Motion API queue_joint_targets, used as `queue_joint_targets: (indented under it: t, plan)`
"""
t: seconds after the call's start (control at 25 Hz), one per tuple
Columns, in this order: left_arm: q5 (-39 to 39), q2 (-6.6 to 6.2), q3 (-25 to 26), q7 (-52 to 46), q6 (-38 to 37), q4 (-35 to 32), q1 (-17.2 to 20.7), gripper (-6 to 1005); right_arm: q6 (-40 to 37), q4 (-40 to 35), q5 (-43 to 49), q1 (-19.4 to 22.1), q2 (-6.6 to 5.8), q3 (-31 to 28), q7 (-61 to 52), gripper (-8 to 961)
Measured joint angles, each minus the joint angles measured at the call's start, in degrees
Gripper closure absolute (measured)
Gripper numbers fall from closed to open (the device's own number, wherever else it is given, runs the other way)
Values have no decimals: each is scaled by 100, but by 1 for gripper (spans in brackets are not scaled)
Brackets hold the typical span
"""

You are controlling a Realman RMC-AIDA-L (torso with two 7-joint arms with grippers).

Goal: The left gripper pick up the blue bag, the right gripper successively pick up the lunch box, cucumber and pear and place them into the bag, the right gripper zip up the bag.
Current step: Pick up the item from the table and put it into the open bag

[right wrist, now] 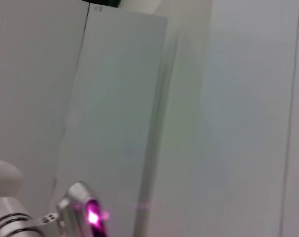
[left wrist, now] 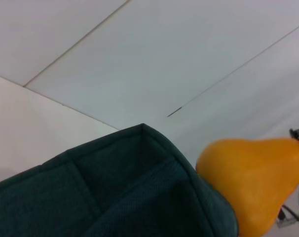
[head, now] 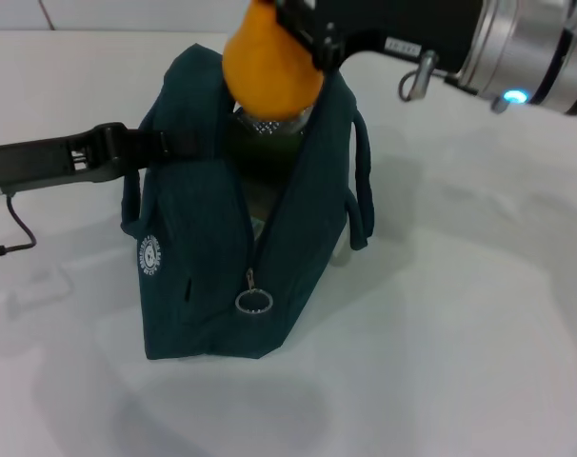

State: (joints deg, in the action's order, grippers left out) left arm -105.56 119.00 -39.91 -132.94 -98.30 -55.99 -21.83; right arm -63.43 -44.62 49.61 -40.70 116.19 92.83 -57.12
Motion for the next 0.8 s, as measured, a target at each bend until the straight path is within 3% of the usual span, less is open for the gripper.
queue_joint_targets:
  t: [0.8]
  plan:
    - [-13,0,63,112,119,71,17,949,62,564,-131,-44,0,411,-24,804]
